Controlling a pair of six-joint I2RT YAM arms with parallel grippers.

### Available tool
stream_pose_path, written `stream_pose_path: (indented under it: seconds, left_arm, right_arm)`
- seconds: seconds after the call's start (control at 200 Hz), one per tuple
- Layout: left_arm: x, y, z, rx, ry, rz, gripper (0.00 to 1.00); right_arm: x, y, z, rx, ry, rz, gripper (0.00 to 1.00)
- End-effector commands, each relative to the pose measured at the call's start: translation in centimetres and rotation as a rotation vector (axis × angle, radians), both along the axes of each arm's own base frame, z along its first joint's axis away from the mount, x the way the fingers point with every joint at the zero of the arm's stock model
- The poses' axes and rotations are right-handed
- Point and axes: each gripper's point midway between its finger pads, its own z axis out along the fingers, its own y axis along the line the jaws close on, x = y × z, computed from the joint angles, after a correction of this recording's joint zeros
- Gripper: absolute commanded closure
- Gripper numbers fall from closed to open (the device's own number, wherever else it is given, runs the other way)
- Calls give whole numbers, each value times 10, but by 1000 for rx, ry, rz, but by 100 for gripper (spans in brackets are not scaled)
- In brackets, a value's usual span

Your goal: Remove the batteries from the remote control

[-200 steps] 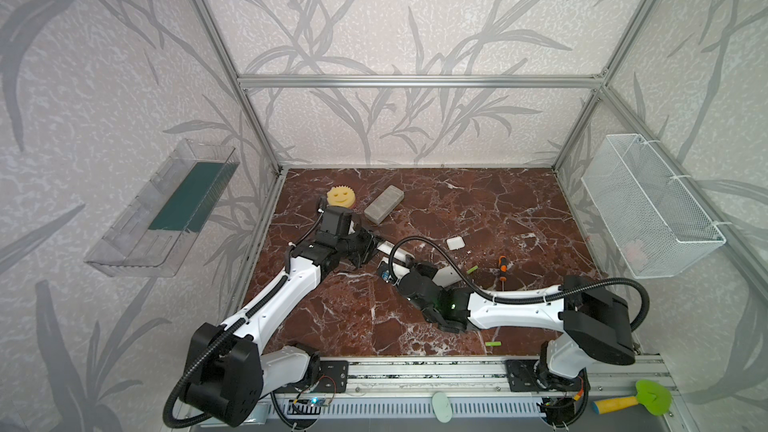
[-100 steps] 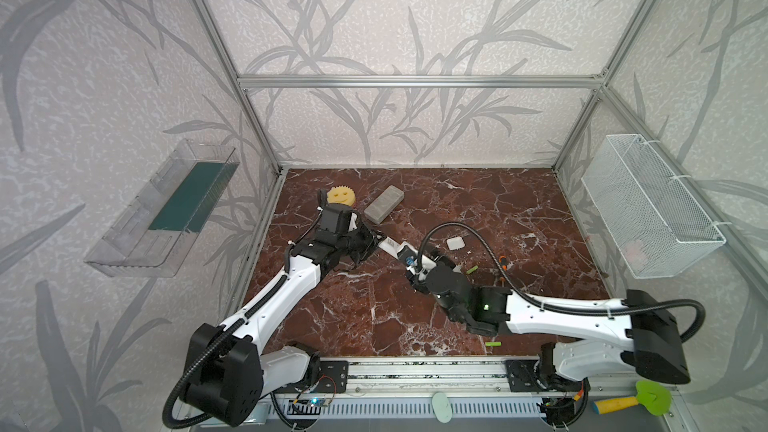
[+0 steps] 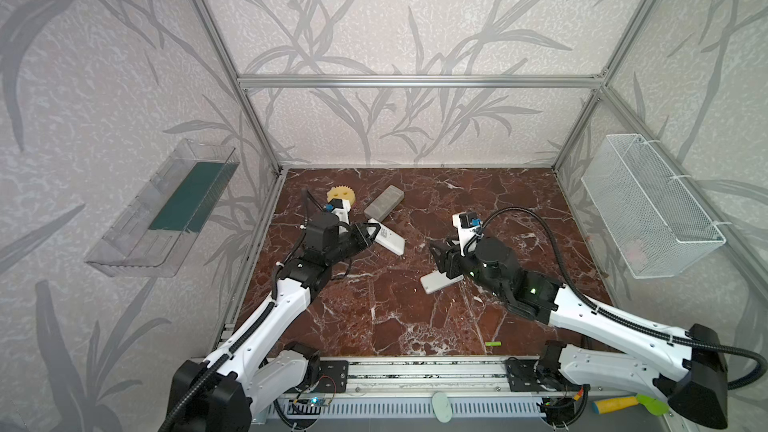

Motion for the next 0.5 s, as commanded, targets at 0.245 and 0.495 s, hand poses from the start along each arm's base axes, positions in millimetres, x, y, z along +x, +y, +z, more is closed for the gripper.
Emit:
stream_pose_path:
  seconds: [0.245,0.495]
  left_arm:
    - [-12,-22,81,-109,-330,-175,100]
    - [-26,-34,94,-173,-349,-279,100]
  right_arm:
    - [-9,5,4,322,192,42,36]
    - [-2,19,8,379,221,52,35]
